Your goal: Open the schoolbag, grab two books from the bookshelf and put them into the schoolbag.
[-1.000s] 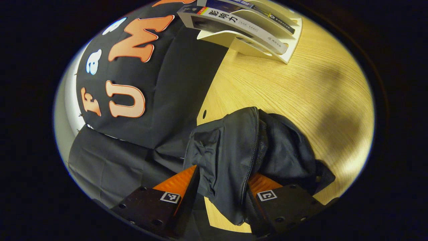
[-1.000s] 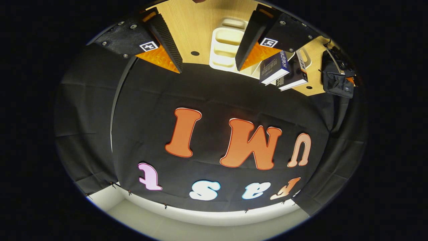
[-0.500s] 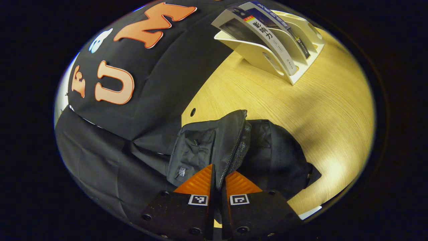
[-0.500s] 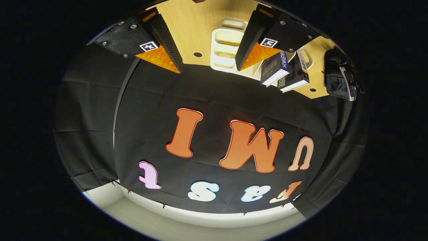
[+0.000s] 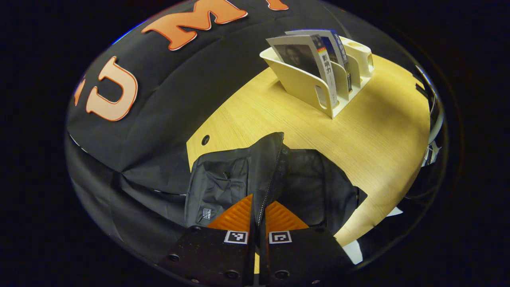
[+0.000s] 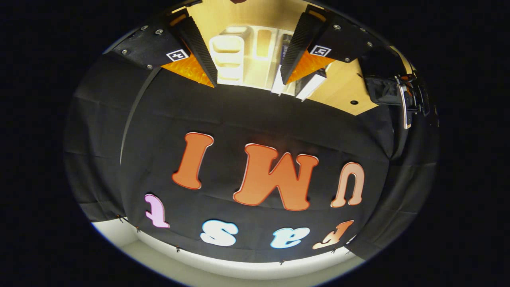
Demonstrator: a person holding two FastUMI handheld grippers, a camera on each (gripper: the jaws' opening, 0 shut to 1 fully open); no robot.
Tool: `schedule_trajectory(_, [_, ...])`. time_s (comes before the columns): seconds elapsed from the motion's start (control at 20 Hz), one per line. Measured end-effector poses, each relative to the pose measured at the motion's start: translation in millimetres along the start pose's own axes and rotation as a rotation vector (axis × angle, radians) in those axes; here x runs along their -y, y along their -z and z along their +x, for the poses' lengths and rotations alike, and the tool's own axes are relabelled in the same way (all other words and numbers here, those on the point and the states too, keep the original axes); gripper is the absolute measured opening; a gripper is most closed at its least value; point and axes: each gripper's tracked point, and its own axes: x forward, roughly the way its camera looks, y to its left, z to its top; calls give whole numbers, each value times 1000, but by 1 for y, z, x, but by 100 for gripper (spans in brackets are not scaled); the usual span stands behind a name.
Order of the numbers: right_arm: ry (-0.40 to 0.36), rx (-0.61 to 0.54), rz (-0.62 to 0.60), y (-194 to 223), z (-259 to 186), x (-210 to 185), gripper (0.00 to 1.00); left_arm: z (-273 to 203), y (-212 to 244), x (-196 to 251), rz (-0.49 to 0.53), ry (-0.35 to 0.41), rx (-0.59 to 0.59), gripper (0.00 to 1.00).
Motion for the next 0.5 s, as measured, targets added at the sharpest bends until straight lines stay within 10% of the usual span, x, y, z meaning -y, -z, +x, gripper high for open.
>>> schedule_trajectory(0.5, [-131, -330, 44, -12, 27, -96, 94, -25, -27, -74, -28, 280, 102, 5])
